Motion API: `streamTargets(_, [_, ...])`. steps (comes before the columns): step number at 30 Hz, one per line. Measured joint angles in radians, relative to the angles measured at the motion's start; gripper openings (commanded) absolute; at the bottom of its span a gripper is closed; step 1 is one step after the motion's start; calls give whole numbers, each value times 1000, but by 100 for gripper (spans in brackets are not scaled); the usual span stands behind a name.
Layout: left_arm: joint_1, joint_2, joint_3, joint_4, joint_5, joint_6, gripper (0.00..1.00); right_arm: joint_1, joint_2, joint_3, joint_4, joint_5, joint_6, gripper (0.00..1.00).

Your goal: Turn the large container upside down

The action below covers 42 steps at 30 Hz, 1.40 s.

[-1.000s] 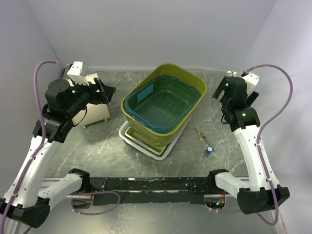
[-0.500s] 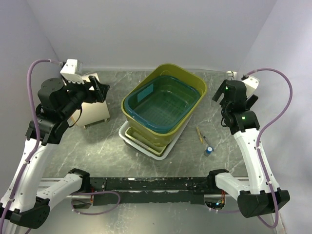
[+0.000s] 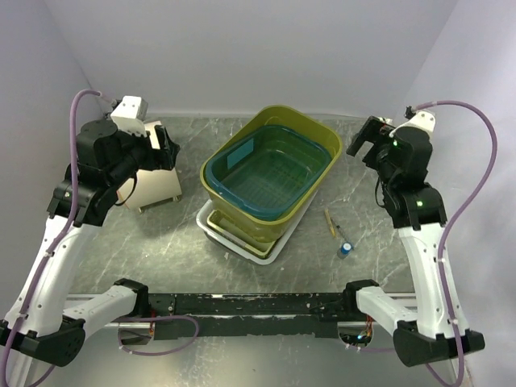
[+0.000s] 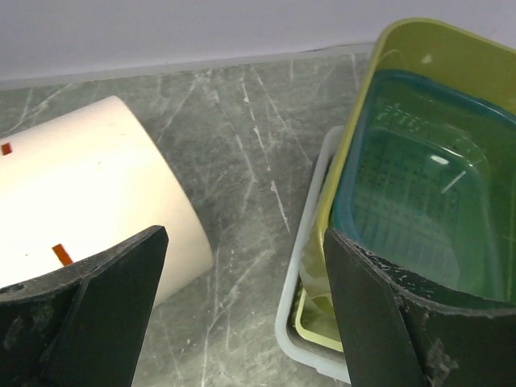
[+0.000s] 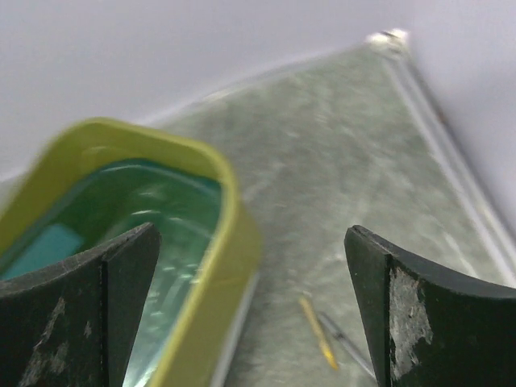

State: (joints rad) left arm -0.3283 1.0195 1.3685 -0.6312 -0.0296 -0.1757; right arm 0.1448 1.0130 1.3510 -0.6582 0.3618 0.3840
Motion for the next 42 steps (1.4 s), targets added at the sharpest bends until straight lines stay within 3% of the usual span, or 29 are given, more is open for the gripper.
streamTargets(6, [0, 10, -8, 8, 80, -8, 89, 11, 10, 46, 151, -407, 60, 100])
streamTargets(10, [0, 23, -15, 3, 101, -19, 90, 121, 156, 152, 163, -460, 69, 100])
streamTargets(17, [0, 11, -29, -4, 104, -47, 91, 385, 442, 345, -12, -304, 38, 100])
streamTargets(22, [0, 9, -29, -30, 103, -60, 91, 499, 525, 381, -133, -120, 20, 100])
streamTargets(30, [-12, 40, -24, -47, 170, -87, 91, 502, 421, 253, -228, 141, -10, 100])
streamTargets(37, [-158, 157, -2, -28, 173, -94, 92, 501, 292, 176, -296, 315, 42, 100])
streamTargets(42, [-191, 197, -2, -16, 171, -93, 93, 453, 263, 143, -322, 318, 130, 100])
